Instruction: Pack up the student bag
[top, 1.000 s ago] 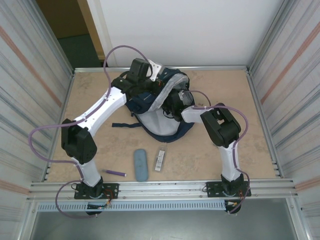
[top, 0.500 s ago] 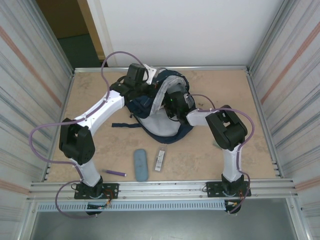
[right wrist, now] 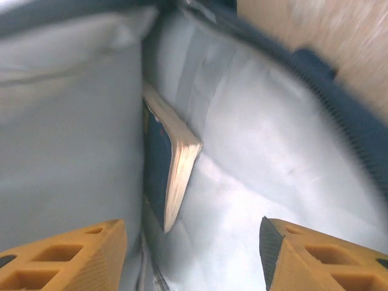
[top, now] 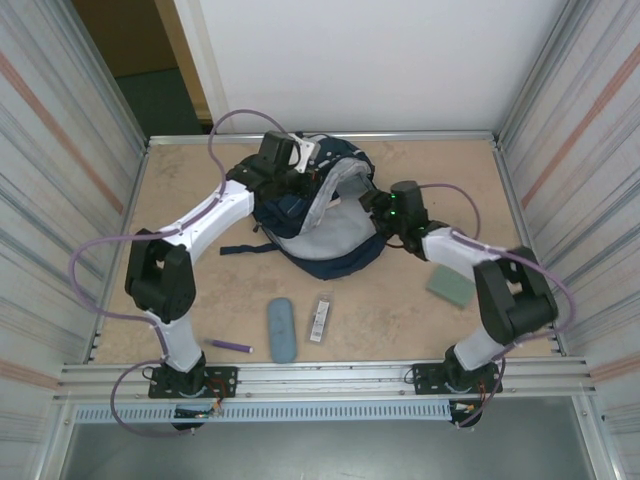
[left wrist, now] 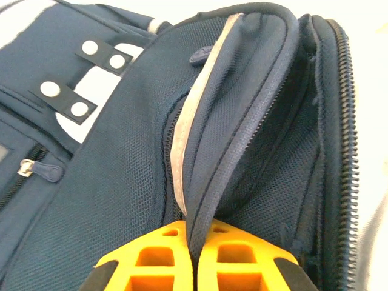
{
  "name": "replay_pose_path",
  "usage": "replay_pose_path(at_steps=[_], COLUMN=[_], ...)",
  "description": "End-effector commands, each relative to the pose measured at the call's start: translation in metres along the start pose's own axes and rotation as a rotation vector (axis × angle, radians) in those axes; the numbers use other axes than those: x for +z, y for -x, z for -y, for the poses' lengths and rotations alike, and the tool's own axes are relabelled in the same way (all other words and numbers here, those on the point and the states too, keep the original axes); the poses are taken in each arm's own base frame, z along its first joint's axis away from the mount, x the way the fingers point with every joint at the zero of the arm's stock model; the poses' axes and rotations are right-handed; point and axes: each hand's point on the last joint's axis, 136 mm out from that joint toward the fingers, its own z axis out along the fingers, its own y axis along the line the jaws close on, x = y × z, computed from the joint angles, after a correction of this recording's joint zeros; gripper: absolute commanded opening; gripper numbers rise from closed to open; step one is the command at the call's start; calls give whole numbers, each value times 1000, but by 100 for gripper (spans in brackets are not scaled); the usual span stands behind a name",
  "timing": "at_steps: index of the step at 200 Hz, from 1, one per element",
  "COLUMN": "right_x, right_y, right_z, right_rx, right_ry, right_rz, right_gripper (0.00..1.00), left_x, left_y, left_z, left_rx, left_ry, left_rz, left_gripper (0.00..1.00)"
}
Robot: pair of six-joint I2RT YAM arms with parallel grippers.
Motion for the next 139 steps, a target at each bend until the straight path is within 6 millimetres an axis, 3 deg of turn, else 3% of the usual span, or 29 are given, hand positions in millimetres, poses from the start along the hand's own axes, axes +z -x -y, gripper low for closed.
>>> replay_pose_path(at_steps=[1, 11, 22, 44, 67, 87, 111, 139], right_x=[-41, -57, -77, -107, -128, -130, -129, -121], right_y=[22, 29, 35, 41, 36, 14, -25, -72], right_z=[10, 10, 7, 6, 13, 12, 6, 3], right_rx=[-142, -183, -236, -349, -430, -531, -701, -854], right_ry=[-50, -54, -62, -124, -169, -132, -101, -101], right_rz=[88, 115, 147, 191, 185, 107, -29, -187], right_gripper=[60, 61, 61, 61, 61, 61, 62, 62], left_x=[12, 17, 23, 27, 3, -25, -55, -71], left_y=[-1, -5, -12, -22, -33, -51, -84, -123], left_z=[9, 13, 19, 42, 45, 17, -39, -92], left_rx=[-32, -33, -47, -95, -151, -198, -397, -608], left_ry=[-44, -57, -93, -270, -305, -157, 43, 132], left_rz=[7, -6, -30, -70, -139, -140, -149, -161], left_gripper=[0, 3, 20, 45, 51, 55, 57, 61])
